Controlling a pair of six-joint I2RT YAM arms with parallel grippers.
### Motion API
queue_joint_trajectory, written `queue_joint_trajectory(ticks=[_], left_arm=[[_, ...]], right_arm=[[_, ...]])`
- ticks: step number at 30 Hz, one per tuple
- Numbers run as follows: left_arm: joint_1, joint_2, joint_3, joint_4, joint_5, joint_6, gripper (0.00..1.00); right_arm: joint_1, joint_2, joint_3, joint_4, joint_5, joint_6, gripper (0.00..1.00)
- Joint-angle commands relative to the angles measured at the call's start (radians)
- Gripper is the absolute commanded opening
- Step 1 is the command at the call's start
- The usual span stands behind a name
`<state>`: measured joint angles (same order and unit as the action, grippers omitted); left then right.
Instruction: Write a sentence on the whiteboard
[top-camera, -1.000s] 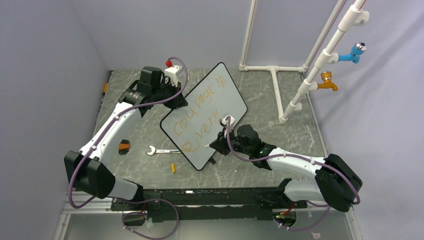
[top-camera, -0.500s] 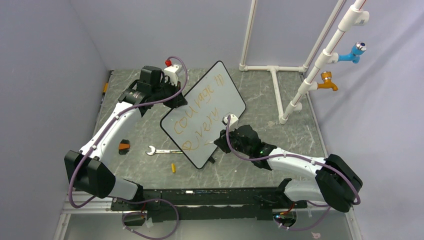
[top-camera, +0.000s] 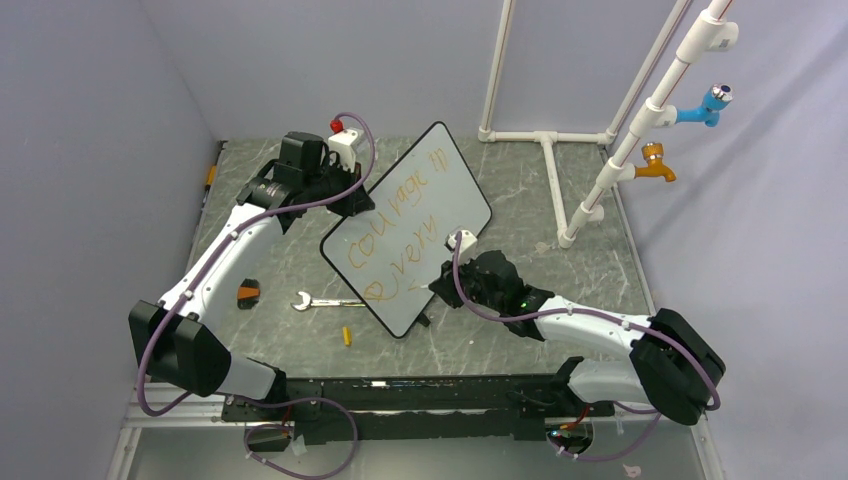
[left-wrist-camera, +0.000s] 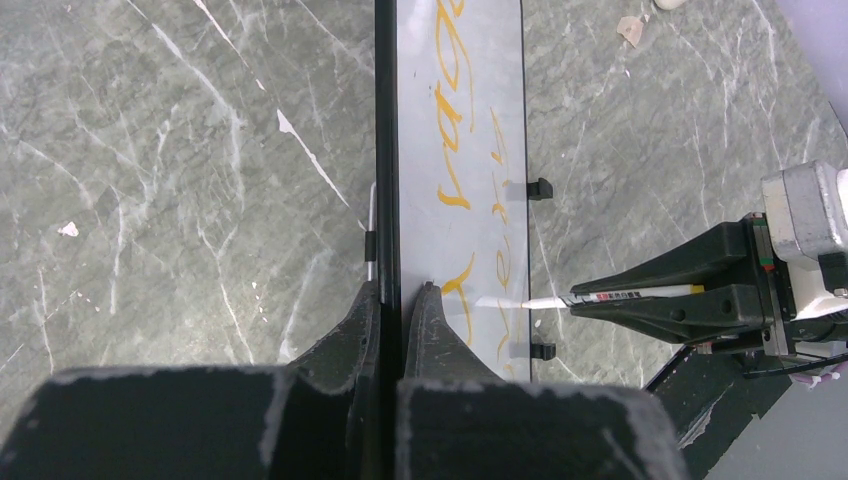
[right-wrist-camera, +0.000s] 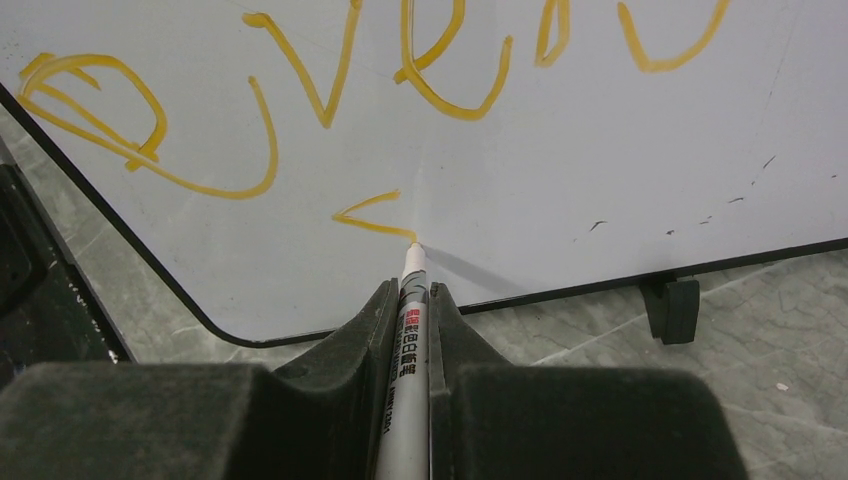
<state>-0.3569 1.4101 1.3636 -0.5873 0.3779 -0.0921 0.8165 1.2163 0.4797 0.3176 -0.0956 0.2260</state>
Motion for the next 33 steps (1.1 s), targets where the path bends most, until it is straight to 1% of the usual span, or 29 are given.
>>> queue_joint_trajectory(ticks=[1, 7, 16, 24, 27, 30, 33], left_arm=[[0.007, 0.023, 0.003, -0.074, -0.223, 0.134, 0.00], [0.006, 0.023, 0.003, -0.076, -0.222, 0.134, 0.00], [0.006, 0.023, 0.005, -0.075, -0.220, 0.134, 0.00], [0.006, 0.023, 0.005, -0.076, -0.218, 0.134, 0.00], [0.006, 0.023, 0.005, -0.075, -0.219, 0.133, 0.00], [0.006, 0.023, 0.006, -0.077, -0.218, 0.134, 0.00], [0.006, 0.021, 0.005, -0.076, -0.218, 0.134, 0.00]], right_arm=[[0.012, 0.029, -0.019, -0.002, -0.058, -0.019, 0.00], [0.033, 0.052, 0.003, 0.008, -0.096, -0.025, 0.00], [0.051, 0.052, 0.060, -0.003, -0.091, -0.033, 0.00], [0.050, -0.010, 0.092, 0.001, -0.079, -0.033, 0.00], [0.049, -0.060, 0.081, 0.011, -0.079, -0.023, 0.00], [0.046, -0.119, 0.059, 0.022, -0.035, -0.016, 0.00], [0.047, -0.145, 0.034, 0.027, 0.036, -0.013, 0.00]])
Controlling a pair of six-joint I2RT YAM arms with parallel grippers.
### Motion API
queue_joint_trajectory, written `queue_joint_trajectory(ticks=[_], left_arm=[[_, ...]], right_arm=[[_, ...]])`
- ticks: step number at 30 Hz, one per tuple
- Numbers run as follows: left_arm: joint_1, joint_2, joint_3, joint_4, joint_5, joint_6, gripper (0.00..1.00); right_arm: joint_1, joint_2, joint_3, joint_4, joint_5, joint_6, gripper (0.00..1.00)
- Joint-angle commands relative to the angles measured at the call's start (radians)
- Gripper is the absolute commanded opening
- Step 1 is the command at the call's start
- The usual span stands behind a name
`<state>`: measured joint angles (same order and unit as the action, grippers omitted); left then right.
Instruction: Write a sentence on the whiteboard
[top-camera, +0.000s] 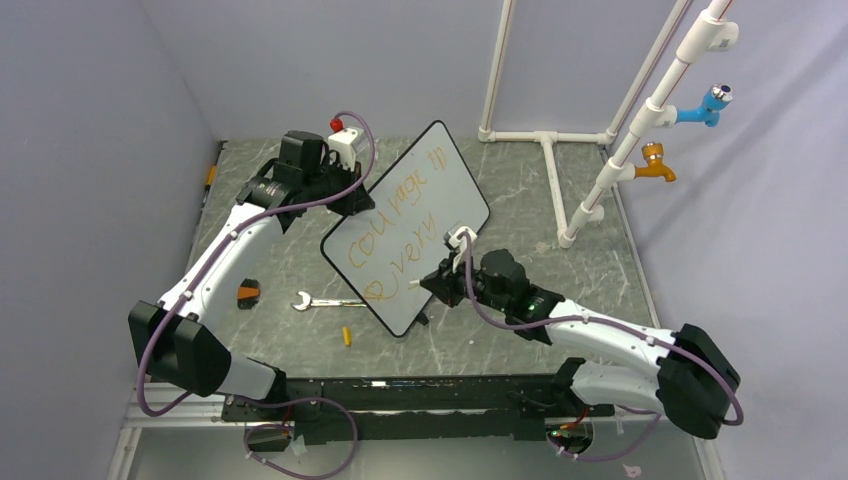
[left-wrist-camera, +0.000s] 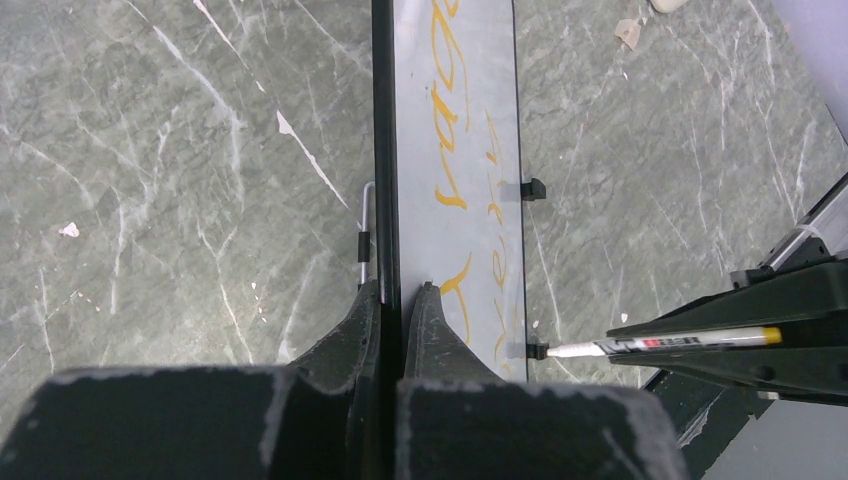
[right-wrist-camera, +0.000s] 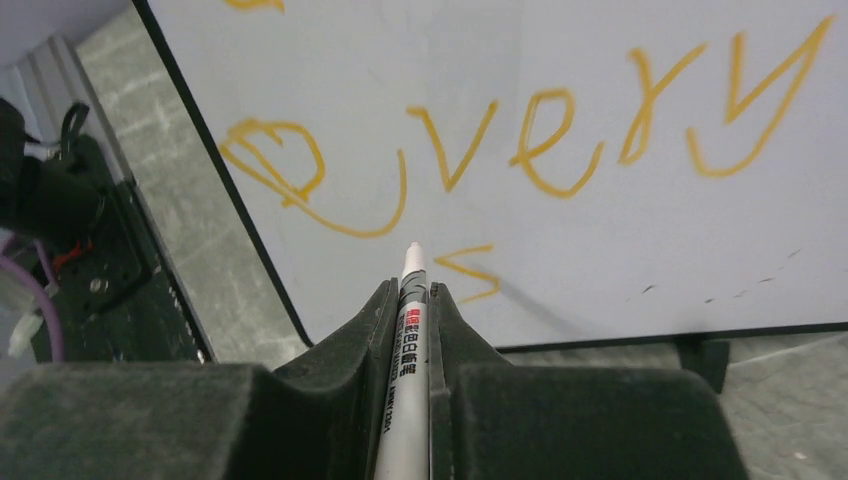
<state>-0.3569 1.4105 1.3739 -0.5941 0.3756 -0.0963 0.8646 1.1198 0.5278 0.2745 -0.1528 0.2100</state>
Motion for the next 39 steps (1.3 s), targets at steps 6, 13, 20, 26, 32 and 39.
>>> queue_joint_trajectory(ticks=[6, 13, 20, 26, 32, 39], left_arm=[[0.006, 0.021, -0.006, -0.070, -0.222, 0.138, 0.00], [0.006, 0.023, -0.007, -0.073, -0.230, 0.141, 0.00], [0.006, 0.026, -0.007, -0.073, -0.230, 0.141, 0.00], [0.006, 0.028, -0.007, -0.074, -0.229, 0.142, 0.00], [0.006, 0.030, -0.007, -0.072, -0.226, 0.144, 0.00], [0.006, 0.030, -0.007, -0.073, -0.225, 0.144, 0.00]], right_arm=[[-0.003, -0.034, -0.065, 0.116, 0.189, 0.031, 0.00], [-0.004, 0.003, -0.086, 0.167, 0.217, 0.046, 0.00], [-0.004, 0.056, -0.080, 0.213, 0.210, 0.049, 0.00], [-0.005, 0.093, -0.071, 0.235, 0.209, 0.049, 0.00], [-0.006, 0.112, -0.069, 0.243, 0.227, 0.047, 0.00], [-0.024, 0.120, -0.049, 0.221, 0.262, 0.024, 0.00]])
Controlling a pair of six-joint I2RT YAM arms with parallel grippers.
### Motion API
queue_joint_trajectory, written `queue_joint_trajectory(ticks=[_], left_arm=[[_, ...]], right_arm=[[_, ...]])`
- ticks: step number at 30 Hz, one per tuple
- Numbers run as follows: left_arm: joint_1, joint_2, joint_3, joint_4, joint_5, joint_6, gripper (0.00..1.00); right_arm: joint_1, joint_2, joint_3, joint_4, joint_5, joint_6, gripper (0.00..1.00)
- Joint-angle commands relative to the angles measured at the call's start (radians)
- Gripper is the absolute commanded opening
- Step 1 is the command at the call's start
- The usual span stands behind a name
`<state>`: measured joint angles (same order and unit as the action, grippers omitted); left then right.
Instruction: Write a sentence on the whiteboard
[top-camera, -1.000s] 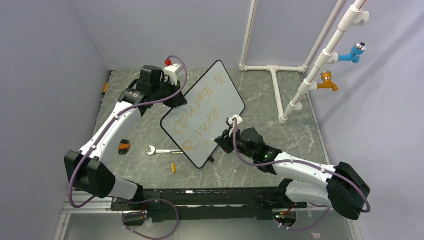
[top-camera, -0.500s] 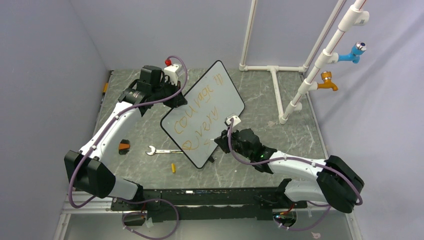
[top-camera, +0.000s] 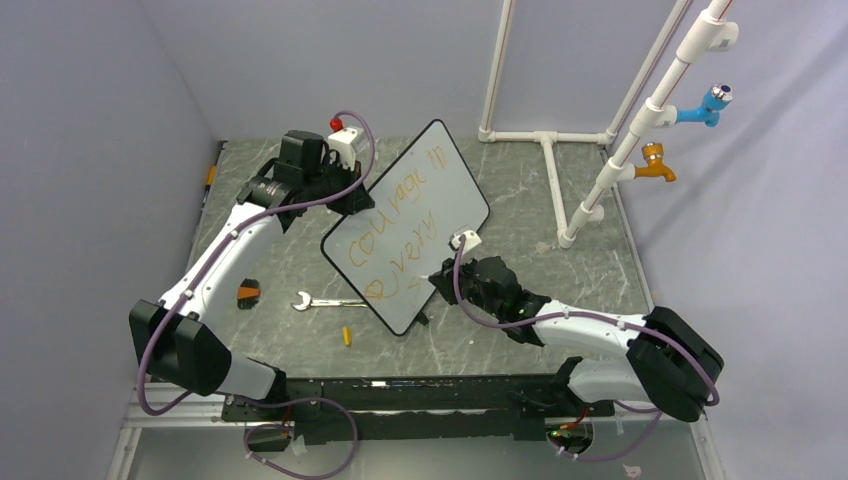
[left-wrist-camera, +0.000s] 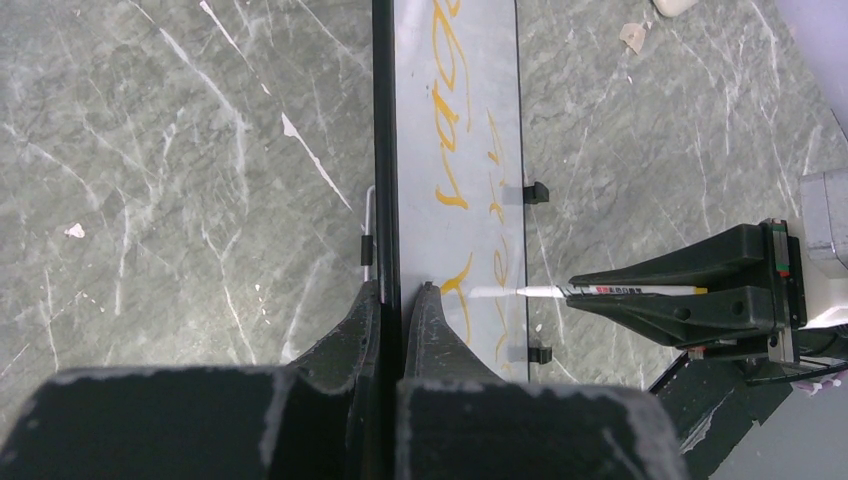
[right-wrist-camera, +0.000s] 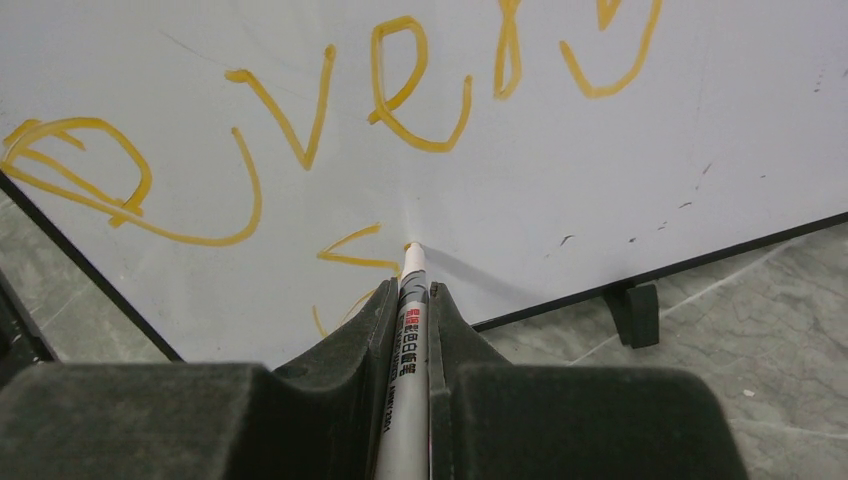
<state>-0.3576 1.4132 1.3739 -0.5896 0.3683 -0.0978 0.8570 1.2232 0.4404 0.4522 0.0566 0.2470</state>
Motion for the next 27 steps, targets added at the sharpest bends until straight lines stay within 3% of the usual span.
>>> queue_joint_trajectory(ticks=[1, 27], left_arm=[[0.006, 0.028, -0.007, -0.076, -0.217, 0.144, 0.00], [0.006, 0.026, -0.005, -0.079, -0.221, 0.144, 0.00]], right_arm=[[-0.019, 0.018, 0.043, 0.037, 0.056, -0.016, 0.00], [-0.039, -0.064, 0.116, -0.070, 0.000, -0.045, 0.00]])
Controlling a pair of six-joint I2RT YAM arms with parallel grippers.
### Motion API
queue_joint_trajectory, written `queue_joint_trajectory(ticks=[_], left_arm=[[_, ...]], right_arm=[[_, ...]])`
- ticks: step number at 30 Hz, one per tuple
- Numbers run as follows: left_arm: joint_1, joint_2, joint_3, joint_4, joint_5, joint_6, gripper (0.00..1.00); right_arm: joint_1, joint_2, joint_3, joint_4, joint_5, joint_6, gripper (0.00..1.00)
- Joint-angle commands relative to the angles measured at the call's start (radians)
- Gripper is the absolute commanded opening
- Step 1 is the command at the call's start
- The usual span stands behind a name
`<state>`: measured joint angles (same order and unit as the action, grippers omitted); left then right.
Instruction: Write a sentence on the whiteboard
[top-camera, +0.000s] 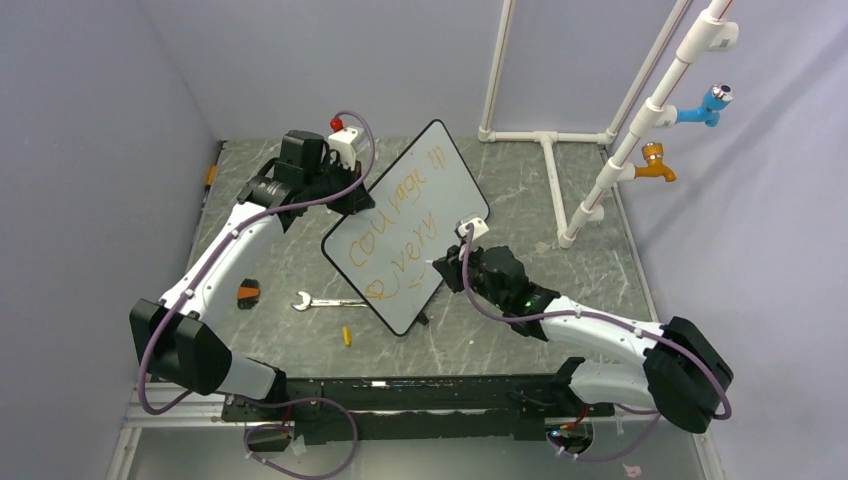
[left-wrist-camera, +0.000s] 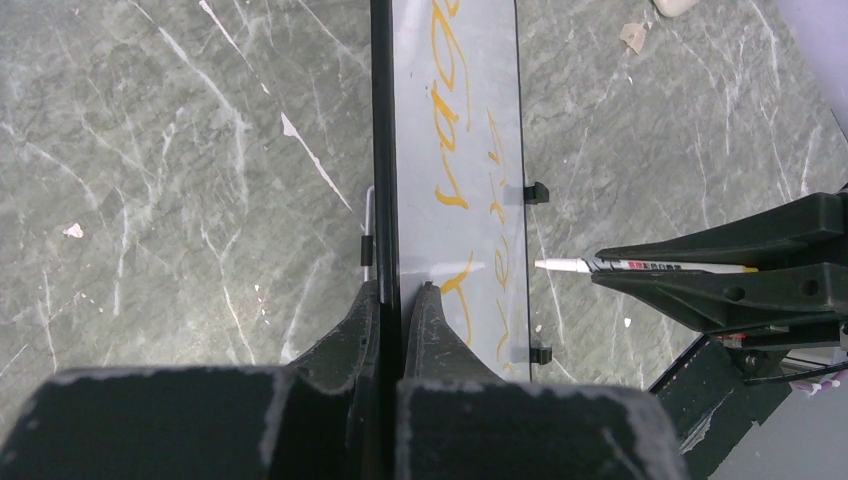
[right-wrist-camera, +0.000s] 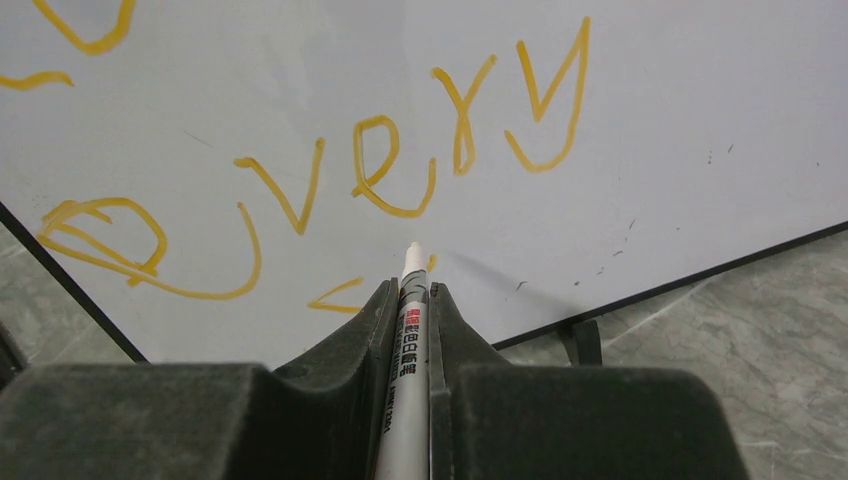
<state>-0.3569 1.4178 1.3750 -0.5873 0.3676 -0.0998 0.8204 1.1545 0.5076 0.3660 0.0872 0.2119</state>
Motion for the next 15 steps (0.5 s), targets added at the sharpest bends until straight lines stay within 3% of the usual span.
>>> queue_joint_trajectory(ticks=[1, 15], left_arm=[[0.006, 0.021, -0.006, -0.082, -0.221, 0.146, 0.00], [0.006, 0.020, -0.005, -0.082, -0.217, 0.146, 0.00]], right_arm=[[-0.002, 0.013, 0.053, 0.017, -0.035, -0.009, 0.00], [-0.002, 0.111, 0.082, 0.040, -0.043, -0.007, 0.00]])
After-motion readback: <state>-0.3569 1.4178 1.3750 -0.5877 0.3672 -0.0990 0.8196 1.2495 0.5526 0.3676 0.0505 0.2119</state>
